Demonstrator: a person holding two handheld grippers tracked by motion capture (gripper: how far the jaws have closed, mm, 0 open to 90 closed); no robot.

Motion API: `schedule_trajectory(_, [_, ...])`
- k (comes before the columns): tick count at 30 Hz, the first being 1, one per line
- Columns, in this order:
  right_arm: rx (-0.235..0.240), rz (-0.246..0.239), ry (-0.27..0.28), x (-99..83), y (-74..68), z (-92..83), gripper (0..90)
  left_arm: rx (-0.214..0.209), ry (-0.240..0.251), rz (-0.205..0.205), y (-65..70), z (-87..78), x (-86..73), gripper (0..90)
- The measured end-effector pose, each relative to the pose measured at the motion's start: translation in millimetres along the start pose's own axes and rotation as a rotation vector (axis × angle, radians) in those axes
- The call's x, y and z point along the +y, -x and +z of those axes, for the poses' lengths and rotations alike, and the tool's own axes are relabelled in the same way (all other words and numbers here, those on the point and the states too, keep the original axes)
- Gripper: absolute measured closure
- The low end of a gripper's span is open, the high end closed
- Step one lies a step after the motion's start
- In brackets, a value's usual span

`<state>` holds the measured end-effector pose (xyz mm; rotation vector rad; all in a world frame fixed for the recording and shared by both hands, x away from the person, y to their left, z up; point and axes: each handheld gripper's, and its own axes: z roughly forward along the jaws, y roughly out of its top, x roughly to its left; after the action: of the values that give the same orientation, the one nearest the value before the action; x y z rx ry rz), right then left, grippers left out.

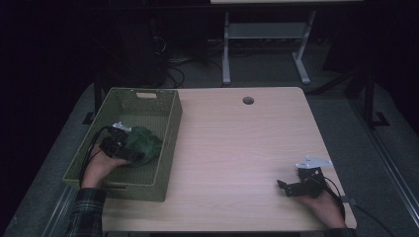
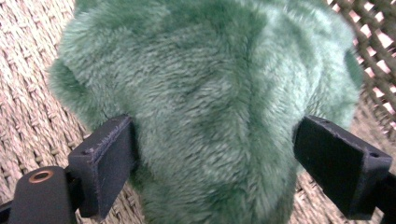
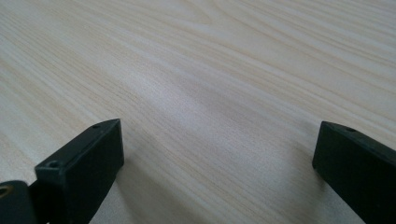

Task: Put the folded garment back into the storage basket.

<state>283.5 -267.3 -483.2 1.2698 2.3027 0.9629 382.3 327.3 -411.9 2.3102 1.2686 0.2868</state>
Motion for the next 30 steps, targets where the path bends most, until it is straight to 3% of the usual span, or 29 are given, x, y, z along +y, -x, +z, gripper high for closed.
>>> schedule_trajectory(12, [0.0,0.0,0.0,0.1,0.1,0.0,1.7,-0.01,0.095,-0.019,-0.3,-17.6,2.1,12.9])
schedule_trajectory(24, [0.0,-0.001,0.0,0.0,0.1,0.0,1.7,-0.02,0.201,0.001,15.9,-51.2,16.2,13.3])
schedule_trajectory(30, [0.0,-0.001,0.0,0.0,0.1,0.0,1.7,-0.054,0.262,0.018,29.0,-63.2,25.4,13.5])
